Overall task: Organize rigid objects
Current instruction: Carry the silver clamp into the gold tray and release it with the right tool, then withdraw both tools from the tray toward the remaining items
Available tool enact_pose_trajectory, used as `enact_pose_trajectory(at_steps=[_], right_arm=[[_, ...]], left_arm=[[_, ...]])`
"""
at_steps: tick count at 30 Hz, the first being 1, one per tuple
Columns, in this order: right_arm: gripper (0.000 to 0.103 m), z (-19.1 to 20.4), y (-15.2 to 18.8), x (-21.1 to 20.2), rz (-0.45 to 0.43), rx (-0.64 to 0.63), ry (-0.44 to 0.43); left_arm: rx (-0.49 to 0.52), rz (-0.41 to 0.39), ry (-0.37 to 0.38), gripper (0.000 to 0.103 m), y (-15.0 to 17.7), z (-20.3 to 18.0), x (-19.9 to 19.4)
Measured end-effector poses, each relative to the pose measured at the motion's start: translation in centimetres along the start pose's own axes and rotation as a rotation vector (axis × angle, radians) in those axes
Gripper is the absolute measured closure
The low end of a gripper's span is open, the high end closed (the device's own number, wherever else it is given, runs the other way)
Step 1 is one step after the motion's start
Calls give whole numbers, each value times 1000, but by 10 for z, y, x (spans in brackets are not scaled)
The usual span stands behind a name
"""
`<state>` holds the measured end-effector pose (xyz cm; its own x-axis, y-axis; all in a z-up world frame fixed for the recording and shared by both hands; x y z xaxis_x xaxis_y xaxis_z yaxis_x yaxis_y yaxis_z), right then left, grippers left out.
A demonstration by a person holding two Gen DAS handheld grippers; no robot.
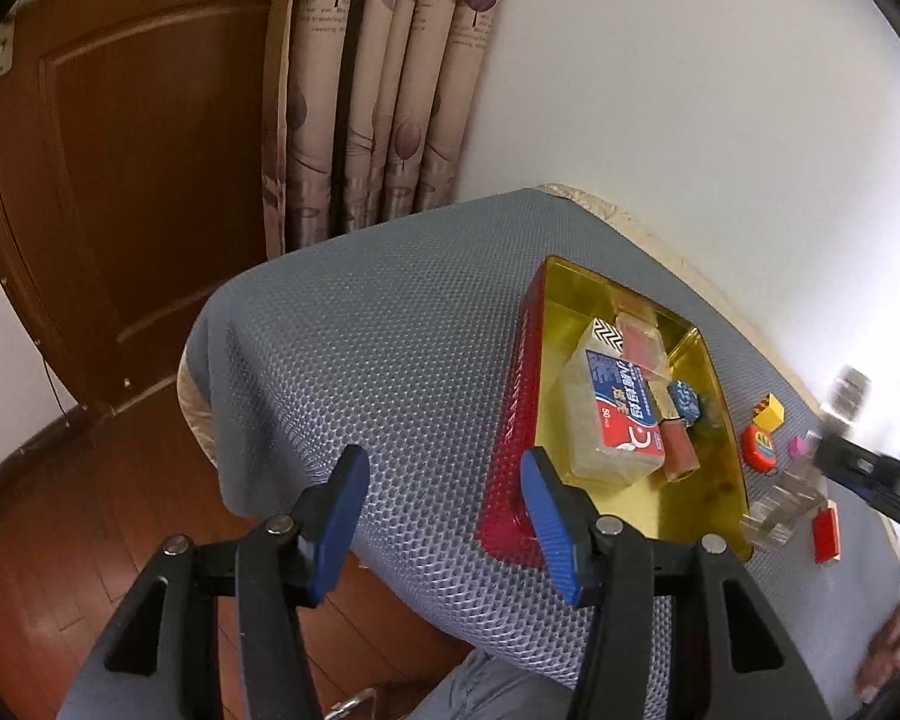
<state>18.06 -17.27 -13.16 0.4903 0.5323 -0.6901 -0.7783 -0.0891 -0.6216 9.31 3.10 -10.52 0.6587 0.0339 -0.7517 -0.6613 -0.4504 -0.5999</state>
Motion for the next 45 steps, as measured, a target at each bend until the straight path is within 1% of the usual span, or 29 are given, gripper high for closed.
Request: enact_pose_trajectory(at_steps=[3,7,11,13,16,18,19,20,21,23,24,25,26,27,28,29,30,31,33,34,36,38,39,40,41,42,43,45], right_arm=[[72,18,-8,33,58,-68,21],[72,27,-10,58,102,-94,28],[72,29,-12,76,136,-96,32],[72,26,-8,83,155,-81,44],[72,22,-6,96,174,-31,38],[70,22,-4,94,151,-5,28],[70,22,-5,89,123,0,20],[70,23,-5,79,79,7,7],[70,22,-6,64,16,13,-10],[60,16,-5,41,-72,15,-6],[58,8,-1,26,-119,16,13],[53,-1,3,13,-157,25,36],[46,-20,13,-7,-207,55,80],[43,-36,20,-19,-234,79,121],[39,-53,29,-32,-255,102,178],[35,-76,41,-46,-270,119,260],[33,-104,57,-62,-272,131,376],[28,-127,70,-74,-262,141,466],[27,-182,108,-99,-210,169,632],[27,-199,120,-107,-192,175,676],[23,-241,154,-127,-124,191,808],[20,-269,179,-144,-102,229,858],[18,-281,189,-150,-96,255,870],[14,-293,200,-156,-90,286,878],[13,-302,209,-160,-91,318,877],[13,-313,218,-165,-103,385,843],[13,-317,220,-166,-123,414,821],[9,-325,224,-172,-168,476,777]], left_arm=[[21,7,4,49,-1,-2,3],[34,16,4,49,0,-4,7],[23,48,15,49,2,-5,13],[23,59,15,49,3,-5,16],[32,70,16,49,6,-7,18],[41,76,13,49,7,-8,18],[44,76,14,49,8,-9,18],[46,73,15,49,8,-9,18],[51,68,13,49,8,-10,17],[63,64,7,49,9,-12,16],[67,62,7,49,10,-12,16],[70,60,8,49,10,-13,15],[75,55,6,49,10,-14,14],[82,50,2,49,10,-15,13],[90,47,1,49,10,-16,13],[101,45,3,49,11,-19,12],[111,42,6,49,11,-21,11],[125,35,9,49,12,-23,9],[168,12,8,49,14,-31,5],[191,3,15,49,15,-35,2],[252,-12,56,49,20,-51,-4],[337,-8,112,49,31,-74,-9],[373,3,139,49,38,-83,-11],[409,15,170,49,45,-94,-14],[452,32,208,49,55,-108,-17],[480,47,225,49,61,-118,-20],[515,64,244,49,67,-132,-22],[553,84,270,49,75,-159,-25]])
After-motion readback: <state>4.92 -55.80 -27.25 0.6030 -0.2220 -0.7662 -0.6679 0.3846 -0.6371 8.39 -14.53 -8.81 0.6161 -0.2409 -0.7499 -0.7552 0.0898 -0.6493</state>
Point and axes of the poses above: each gripper's, at about its wrist camera, not at the fingertips, and x roughly the way its jaws point, z to its left, y to its underside, the point moved 8 cm from there along x, roughly the way its jaws point, and after that the axes turned 8 degrees about -x, right-handed, at the moved point
